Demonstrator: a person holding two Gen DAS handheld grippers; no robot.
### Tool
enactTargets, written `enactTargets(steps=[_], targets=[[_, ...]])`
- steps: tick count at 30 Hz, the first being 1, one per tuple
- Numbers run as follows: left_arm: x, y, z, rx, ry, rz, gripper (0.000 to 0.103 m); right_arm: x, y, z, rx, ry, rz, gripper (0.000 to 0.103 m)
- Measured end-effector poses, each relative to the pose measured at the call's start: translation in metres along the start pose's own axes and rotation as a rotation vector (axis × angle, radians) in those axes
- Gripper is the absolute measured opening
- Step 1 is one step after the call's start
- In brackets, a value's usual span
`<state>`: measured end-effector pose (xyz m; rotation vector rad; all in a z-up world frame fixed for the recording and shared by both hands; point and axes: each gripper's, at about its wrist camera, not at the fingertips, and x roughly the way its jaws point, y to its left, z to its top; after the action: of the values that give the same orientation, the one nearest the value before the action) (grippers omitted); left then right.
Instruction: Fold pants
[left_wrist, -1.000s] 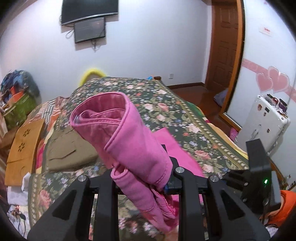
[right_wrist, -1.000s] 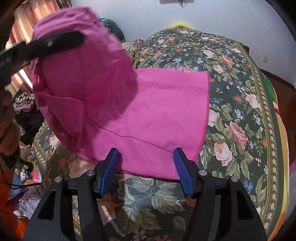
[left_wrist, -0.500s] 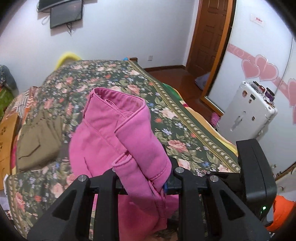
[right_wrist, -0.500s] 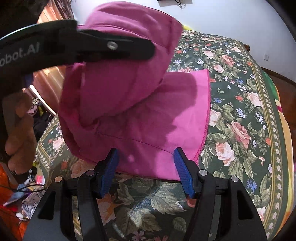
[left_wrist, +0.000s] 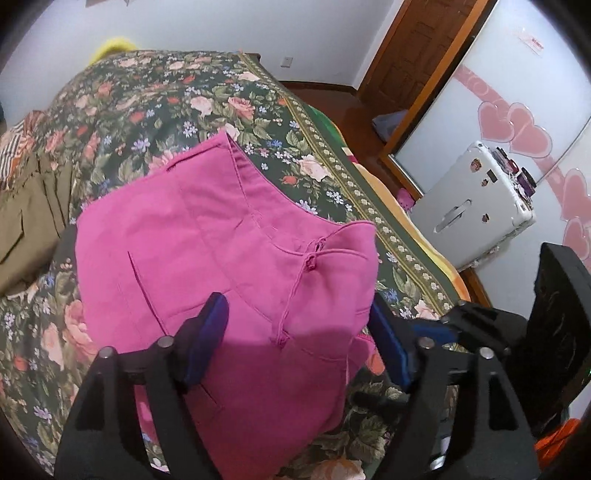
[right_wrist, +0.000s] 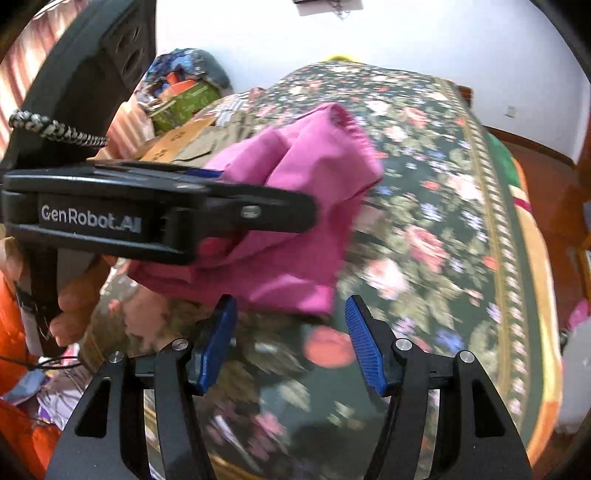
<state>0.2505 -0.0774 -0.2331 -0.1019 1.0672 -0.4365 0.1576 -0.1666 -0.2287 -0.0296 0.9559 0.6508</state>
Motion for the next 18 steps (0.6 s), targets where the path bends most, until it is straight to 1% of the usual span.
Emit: enactTargets(steps=[3,6,10,12,14,16,18], targets=[[0.0,-0.001,0.001,0.002,0.001,-0.001,0.078,-0.009,-0.014,-0.004,0.044,-0.007,-0.017,0.058],[-0.012,-0.005,0.003,0.016,-0.013,-0.011,0.078,-0.019,-0.023,-0.007,0.066,-0.02,-0.042,0.058],[-0.047,0.0,0.014,0.007,-0.097,0.005,0.079,-0.031,-0.027,-0.007,0.082,-0.046,-0.053,0.058],[-0.061,0.012,0.023,-0.003,-0.145,0.045,0.083,-0.035,-0.026,-0.005,0.087,-0.06,-0.047,0.058],[-0.067,0.026,0.031,-0.012,-0.169,0.092,0.084,-0.037,-0.022,-0.001,0.086,-0.074,-0.037,0.058],[-0.065,0.048,0.042,-0.034,-0.17,0.139,0.084,-0.039,-0.016,0.003,0.079,-0.084,-0.02,0.058],[-0.058,0.069,0.051,-0.05,-0.154,0.184,0.084,-0.037,-0.009,0.008,0.064,-0.092,-0.005,0.059]])
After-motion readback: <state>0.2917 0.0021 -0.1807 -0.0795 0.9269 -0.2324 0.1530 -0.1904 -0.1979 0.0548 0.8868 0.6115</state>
